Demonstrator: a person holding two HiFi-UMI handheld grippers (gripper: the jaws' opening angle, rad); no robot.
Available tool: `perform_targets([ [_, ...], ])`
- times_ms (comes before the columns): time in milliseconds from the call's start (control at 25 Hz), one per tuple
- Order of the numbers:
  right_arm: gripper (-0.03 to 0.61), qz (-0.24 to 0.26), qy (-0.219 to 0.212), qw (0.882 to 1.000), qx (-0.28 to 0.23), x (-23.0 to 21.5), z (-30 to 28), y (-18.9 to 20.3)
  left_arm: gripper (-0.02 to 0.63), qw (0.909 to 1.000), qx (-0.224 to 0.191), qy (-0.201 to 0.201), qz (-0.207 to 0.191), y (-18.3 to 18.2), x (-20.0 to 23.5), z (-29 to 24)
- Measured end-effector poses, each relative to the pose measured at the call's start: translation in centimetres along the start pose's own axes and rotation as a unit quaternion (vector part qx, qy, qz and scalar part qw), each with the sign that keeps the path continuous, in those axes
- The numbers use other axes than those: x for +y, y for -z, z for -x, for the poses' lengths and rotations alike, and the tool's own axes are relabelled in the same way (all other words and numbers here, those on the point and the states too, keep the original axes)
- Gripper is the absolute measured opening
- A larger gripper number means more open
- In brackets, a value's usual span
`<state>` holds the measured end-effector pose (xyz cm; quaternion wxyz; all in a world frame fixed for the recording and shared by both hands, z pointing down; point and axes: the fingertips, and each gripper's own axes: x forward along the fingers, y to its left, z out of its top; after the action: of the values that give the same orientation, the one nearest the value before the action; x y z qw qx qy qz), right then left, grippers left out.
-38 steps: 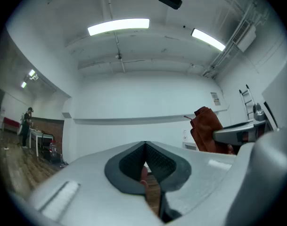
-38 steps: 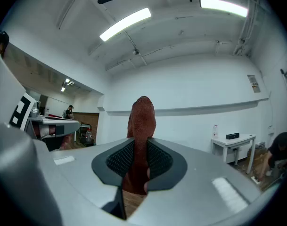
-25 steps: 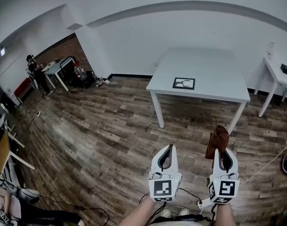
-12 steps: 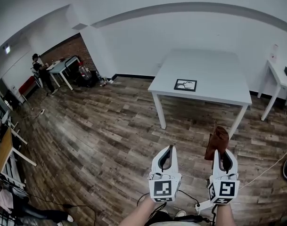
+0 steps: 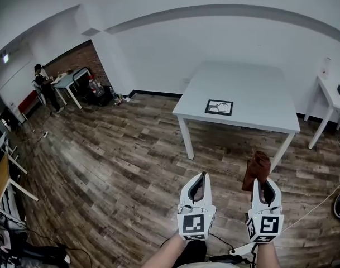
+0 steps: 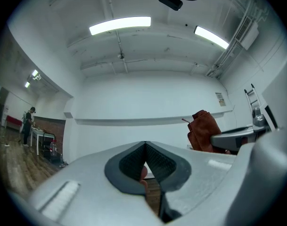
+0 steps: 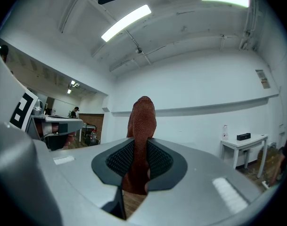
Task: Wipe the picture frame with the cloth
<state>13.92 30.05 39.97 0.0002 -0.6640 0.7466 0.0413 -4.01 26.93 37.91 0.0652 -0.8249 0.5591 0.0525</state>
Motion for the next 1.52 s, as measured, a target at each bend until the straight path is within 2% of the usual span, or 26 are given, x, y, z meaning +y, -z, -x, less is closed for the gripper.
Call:
perform_targets([
  [200,0.097,0.001,0.0,1.0,0.002,0.8,-6.2,0.5,0.0,1.0,0.0,-0.004,0.001,1.2,3.7,-5.0],
  [480,0.097,-0.002,0.005,1.0,0.003,2.7,-14.6,0.7,0.0,0.9999,-0.001,0.014,0.006,2.7,8.7,-11.8],
  [720,0.097,0.0,0.019,1.0,0.002,2.6,-19.9,0.7,0.0,0.9995,0.0,0.027,0.019,4.1,11.7,-17.0],
  [960,0.097,-0.001,0.026,1.0,0.014,1.2,-23.3,1.9,0.0,0.9987,0.01,0.041,0.027,5.4,11.8,-21.5],
  [1120,0.097,-0.01,0.022,0.999,0.026,-0.3,-26.5,3.8,0.0,0.999,0.016,0.035,0.02,6.5,11.6,-25.0],
  [1320,0.097,-0.019,0.018,0.999,0.044,-3.4,-30.5,5.6,0.0,0.9984,0.036,0.032,0.03,8.0,11.0,-30.0],
  [1520,0.097,-0.025,0.023,0.998,0.051,-6.7,-32.7,6.2,0.0,0.9986,0.033,0.03,0.029,8.1,9.6,-33.7],
])
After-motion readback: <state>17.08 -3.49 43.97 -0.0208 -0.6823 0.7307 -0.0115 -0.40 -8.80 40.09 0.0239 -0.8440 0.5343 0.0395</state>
